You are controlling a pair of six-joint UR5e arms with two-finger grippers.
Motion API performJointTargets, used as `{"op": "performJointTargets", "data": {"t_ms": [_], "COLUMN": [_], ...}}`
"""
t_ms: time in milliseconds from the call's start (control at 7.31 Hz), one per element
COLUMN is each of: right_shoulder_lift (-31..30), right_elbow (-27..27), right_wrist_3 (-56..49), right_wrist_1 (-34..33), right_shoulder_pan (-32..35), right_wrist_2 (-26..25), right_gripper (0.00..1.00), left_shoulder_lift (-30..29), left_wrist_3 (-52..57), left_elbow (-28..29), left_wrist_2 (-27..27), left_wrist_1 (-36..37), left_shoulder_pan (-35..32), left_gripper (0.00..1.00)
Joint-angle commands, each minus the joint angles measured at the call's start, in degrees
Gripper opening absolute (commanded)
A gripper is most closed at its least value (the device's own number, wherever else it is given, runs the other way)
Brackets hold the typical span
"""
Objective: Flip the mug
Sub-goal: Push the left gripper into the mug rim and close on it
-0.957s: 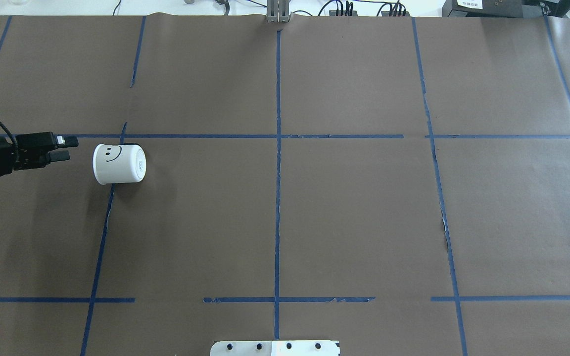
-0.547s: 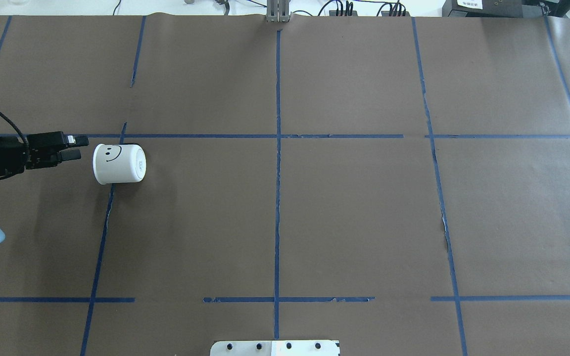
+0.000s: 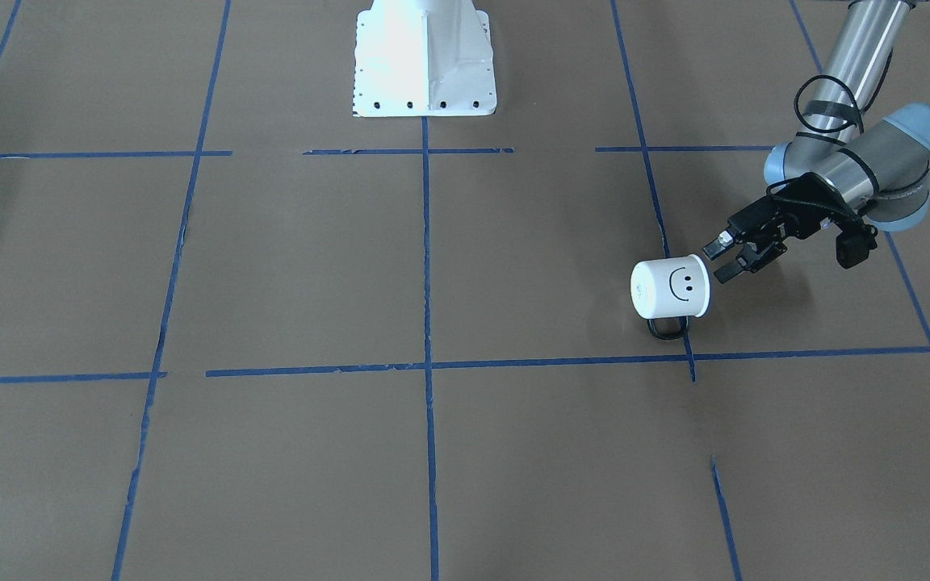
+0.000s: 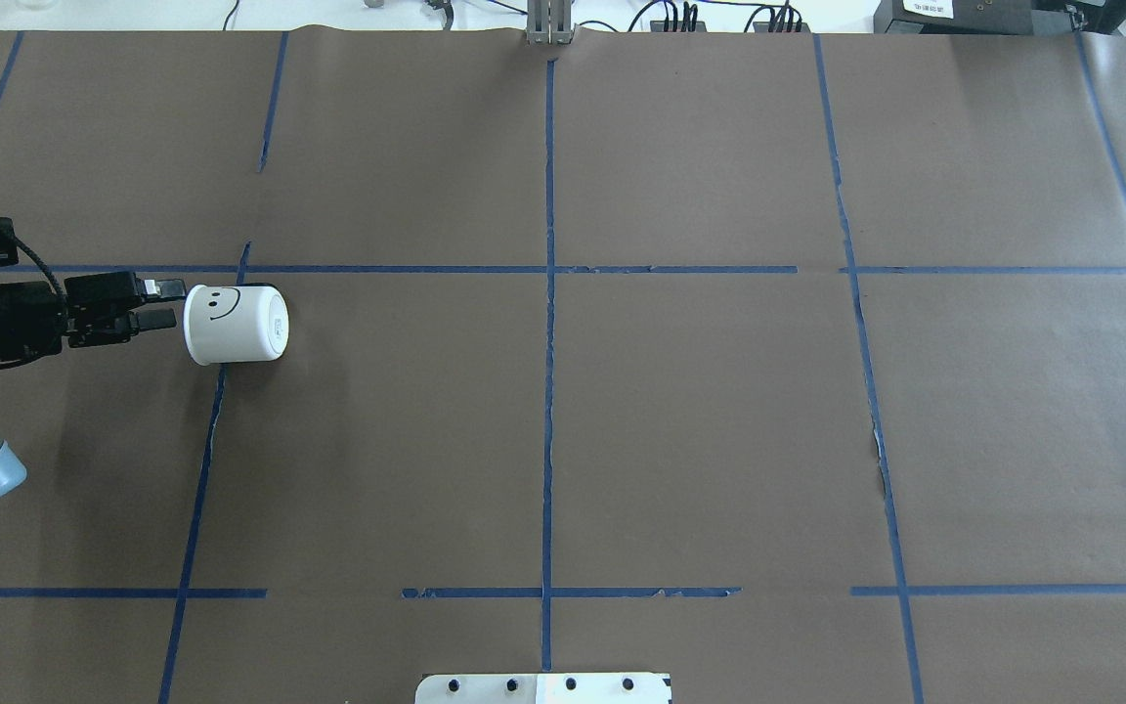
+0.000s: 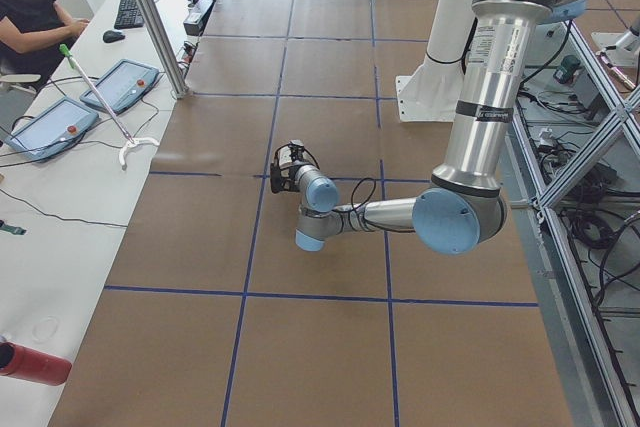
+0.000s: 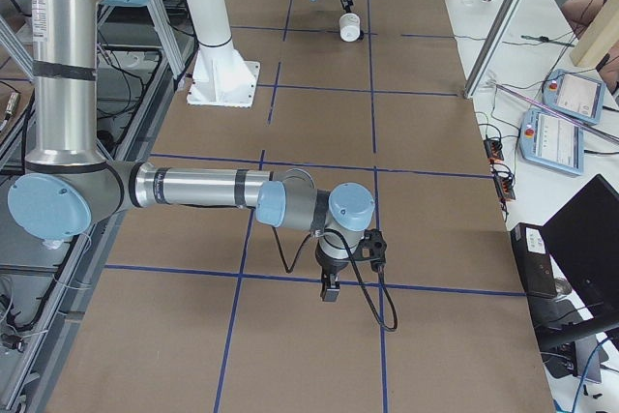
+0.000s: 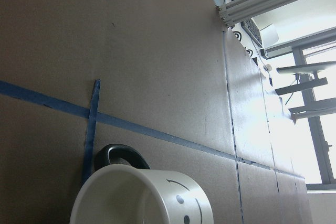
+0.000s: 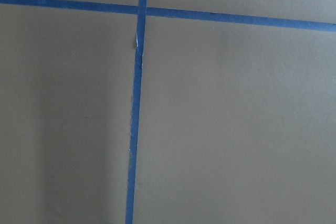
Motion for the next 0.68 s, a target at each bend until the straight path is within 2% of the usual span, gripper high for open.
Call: {"op": "performJointTargets", "data": {"t_ms": [0, 274, 547], "right_shoulder_lift": [0.0, -0.1, -0.1], "right_elbow": [0.0, 0.1, 0.1], "right_wrist_3": [0.0, 0.0, 0.0], "right_wrist_1": [0.0, 0.0, 0.0], "right_shoulder_pan": [0.0, 0.0, 0.0], "right_wrist_2": [0.0, 0.0, 0.0], "right_gripper": [1.00, 1.00, 1.00], "left_shoulder_lift": [-1.3, -2.9, -3.1], "left_wrist_3": [-0.1, 0.0, 0.0], "left_elbow": [1.1, 2.5, 3.0], "left_wrist_2": [0.0, 0.1, 0.1], "left_wrist_1": [-0.1, -0.1, -0.1], "left_shoulder_pan": [0.3, 0.8, 1.5], "left_gripper": [1.00, 0.97, 0.89]}}
